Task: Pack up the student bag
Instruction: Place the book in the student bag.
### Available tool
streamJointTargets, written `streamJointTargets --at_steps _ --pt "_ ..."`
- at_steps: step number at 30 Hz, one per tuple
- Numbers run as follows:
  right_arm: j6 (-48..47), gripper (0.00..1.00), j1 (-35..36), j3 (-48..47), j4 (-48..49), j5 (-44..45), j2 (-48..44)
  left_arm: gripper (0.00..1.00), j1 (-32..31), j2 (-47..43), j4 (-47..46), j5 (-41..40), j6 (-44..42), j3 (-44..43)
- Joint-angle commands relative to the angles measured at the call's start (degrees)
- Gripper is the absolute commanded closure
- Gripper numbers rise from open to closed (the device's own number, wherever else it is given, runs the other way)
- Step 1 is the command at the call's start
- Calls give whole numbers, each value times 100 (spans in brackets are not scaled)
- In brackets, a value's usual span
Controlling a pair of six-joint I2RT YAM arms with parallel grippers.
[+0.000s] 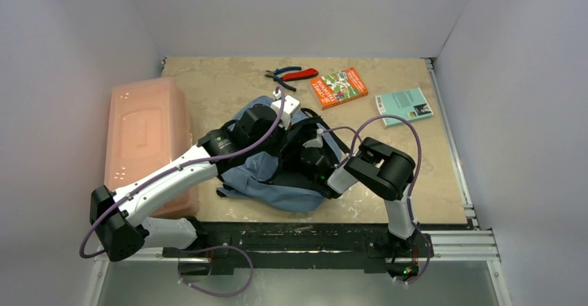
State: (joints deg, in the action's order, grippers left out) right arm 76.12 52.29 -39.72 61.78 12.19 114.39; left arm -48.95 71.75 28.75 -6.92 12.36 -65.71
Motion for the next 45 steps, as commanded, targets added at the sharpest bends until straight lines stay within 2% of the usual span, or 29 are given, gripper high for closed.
streamJointTargets --at_steps 1,5,10,19,21,25,29,32,33,35,37,40,45 --pt "-193 100 77 -226 876 155 19 100 -18 -266 -512 -287 -128 -127" --pt "-307 100 86 -257 1509 -333 156 100 -19 -284 -572 -328 -175 -81" --pt "-115 100 156 -258 1745 -705 99 100 -23 -284 -611 -293 -220 -49" --pt "417 100 220 -354 1475 -679 426 100 -18 -196 -645 -226 -232 -62" --pt "462 94 220 -415 1615 -633 604 100 -18 -188 -641 -181 -208 -60" --pt "520 73 177 -614 1533 -792 804 100 -19 -127 -626 -227 -218 -70" --pt "54 49 50 -494 612 -1432 188 100 -20 -213 -589 -268 -227 -49" --pt "-8 47 -76 -377 -848 -2059 -598 100 -18 -256 -617 -411 -275 -8" --pt "-697 38 -83 -370 -1476 -2168 -847 100 -20 -256 -602 -406 -278 -26" --pt "-1577 30 -128 -232 -2506 -2249 -1372 100 -20 -256 -576 -338 -249 -53" --pt "-2062 29 -225 -148 -3392 -2358 -1915 100 -20 -247 -589 -326 -228 -26" --pt "-2931 28 -246 -139 -4839 -1963 -2681 100 -19 -174 -543 -382 -196 -58" --pt "-3501 28 -263 329 -5901 -1330 -4246 100 -21 -109 -497 -395 -160 -66"
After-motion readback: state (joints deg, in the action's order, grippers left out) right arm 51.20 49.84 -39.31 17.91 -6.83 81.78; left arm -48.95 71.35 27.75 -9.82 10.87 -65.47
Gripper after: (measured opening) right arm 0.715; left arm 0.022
